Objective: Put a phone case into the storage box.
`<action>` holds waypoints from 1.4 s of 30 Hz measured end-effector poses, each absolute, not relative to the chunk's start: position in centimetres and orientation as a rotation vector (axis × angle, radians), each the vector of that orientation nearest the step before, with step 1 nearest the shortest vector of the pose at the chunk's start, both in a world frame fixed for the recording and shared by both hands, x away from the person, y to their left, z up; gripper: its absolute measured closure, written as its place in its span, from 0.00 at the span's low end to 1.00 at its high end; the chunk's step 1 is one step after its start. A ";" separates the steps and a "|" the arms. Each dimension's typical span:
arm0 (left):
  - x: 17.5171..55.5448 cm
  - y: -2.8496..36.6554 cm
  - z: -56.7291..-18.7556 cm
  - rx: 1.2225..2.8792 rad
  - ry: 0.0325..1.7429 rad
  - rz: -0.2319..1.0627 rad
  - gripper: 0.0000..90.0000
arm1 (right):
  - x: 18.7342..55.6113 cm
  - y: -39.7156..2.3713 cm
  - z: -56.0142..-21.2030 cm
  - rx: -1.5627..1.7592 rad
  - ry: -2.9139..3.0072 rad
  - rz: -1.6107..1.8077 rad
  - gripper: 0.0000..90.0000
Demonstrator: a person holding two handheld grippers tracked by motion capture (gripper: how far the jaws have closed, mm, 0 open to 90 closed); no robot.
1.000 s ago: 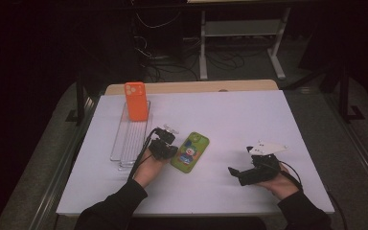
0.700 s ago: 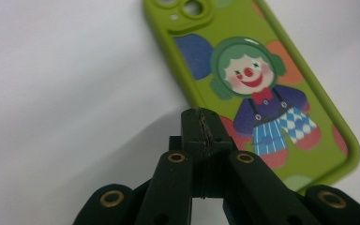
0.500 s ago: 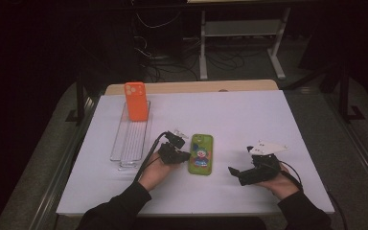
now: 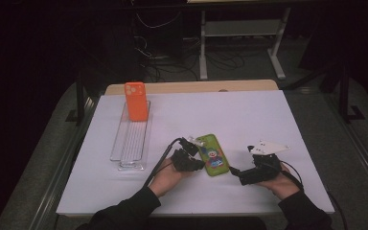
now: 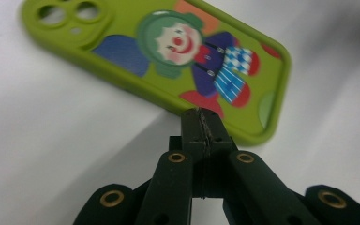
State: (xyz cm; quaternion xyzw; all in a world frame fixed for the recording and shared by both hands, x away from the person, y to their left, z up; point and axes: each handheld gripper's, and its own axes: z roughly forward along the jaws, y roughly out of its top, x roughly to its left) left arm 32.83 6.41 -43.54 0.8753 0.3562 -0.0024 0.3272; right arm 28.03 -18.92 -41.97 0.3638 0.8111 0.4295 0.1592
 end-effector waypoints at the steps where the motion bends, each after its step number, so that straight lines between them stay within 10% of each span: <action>1: 32.8 6.3 -43.5 2.306 0.912 -0.009 1.00 | 28.0 -18.9 -42.0 1.039 2.318 1.229 0.00; 14: 32.5 5.4 -43.2 2.283 0.789 0.030 0.94 | 28.0 -19.0 -42.0 1.037 2.315 1.226 0.00; 31: 31.4 12.3 -41.5 2.234 0.622 0.077 0.14 | 28.2 -18.9 -41.9 1.064 2.309 1.221 0.00; 42: 31.2 13.4 -41.8 2.217 0.602 0.081 0.00 | 28.3 -19.3 -41.6 1.111 2.277 1.222 0.00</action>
